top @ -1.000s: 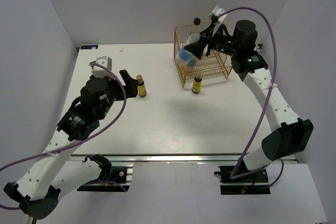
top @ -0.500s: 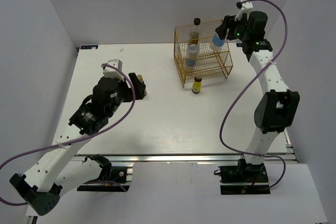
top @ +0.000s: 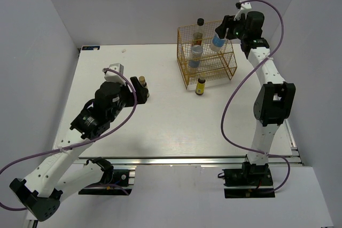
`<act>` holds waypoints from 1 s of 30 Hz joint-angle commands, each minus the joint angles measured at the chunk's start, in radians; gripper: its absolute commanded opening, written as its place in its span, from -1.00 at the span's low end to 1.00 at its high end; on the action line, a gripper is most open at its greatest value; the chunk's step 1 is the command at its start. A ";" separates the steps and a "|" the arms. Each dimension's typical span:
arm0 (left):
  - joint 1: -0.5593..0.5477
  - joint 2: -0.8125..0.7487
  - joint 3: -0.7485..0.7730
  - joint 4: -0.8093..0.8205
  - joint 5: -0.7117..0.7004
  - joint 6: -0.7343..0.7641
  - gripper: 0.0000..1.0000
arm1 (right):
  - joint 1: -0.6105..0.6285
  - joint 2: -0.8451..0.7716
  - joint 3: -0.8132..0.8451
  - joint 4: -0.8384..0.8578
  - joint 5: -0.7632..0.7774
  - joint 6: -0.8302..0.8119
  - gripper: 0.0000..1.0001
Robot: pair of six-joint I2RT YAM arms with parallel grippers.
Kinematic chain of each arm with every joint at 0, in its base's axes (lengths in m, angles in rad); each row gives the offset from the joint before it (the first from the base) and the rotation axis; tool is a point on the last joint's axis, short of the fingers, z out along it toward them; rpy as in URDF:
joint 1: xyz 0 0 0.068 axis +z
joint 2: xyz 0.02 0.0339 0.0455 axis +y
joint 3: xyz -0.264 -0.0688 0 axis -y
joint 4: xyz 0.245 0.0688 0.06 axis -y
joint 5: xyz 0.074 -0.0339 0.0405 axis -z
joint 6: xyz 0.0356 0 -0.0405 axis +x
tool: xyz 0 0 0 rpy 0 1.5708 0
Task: Organize the condiment bottles
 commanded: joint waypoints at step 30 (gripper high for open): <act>0.002 0.010 -0.054 0.042 0.036 -0.036 0.96 | 0.063 0.030 -0.142 0.148 0.056 -0.178 0.14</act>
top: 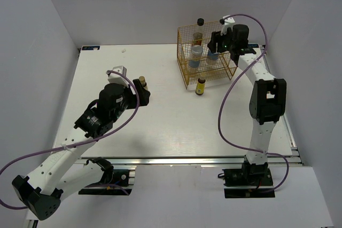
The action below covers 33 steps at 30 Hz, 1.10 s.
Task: Organize the condiment bottles
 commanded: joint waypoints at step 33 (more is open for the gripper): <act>0.002 0.072 -0.036 0.100 0.030 -0.009 0.96 | -0.060 -0.519 -0.337 -0.398 -0.923 -0.745 0.48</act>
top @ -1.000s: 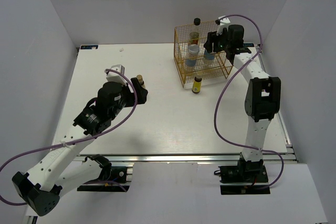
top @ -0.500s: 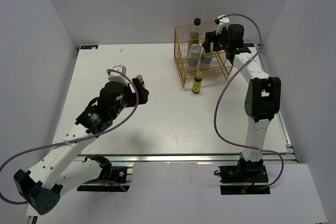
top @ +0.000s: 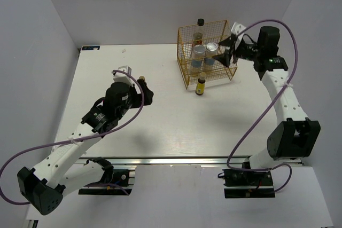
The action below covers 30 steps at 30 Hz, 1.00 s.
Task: Organize the condiment bottles
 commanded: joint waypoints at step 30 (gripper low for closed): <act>0.002 0.007 -0.012 0.016 0.016 -0.005 0.96 | 0.037 0.058 -0.351 -0.010 0.001 -0.177 0.55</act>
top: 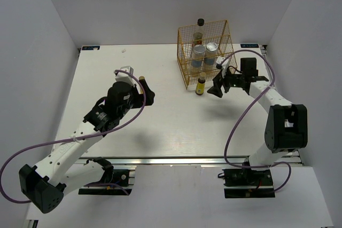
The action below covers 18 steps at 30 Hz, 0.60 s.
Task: Organize the condiment bottles
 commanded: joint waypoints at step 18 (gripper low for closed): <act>0.004 -0.035 -0.006 -0.012 -0.011 -0.010 0.96 | 0.081 0.155 0.216 0.129 0.030 0.076 0.52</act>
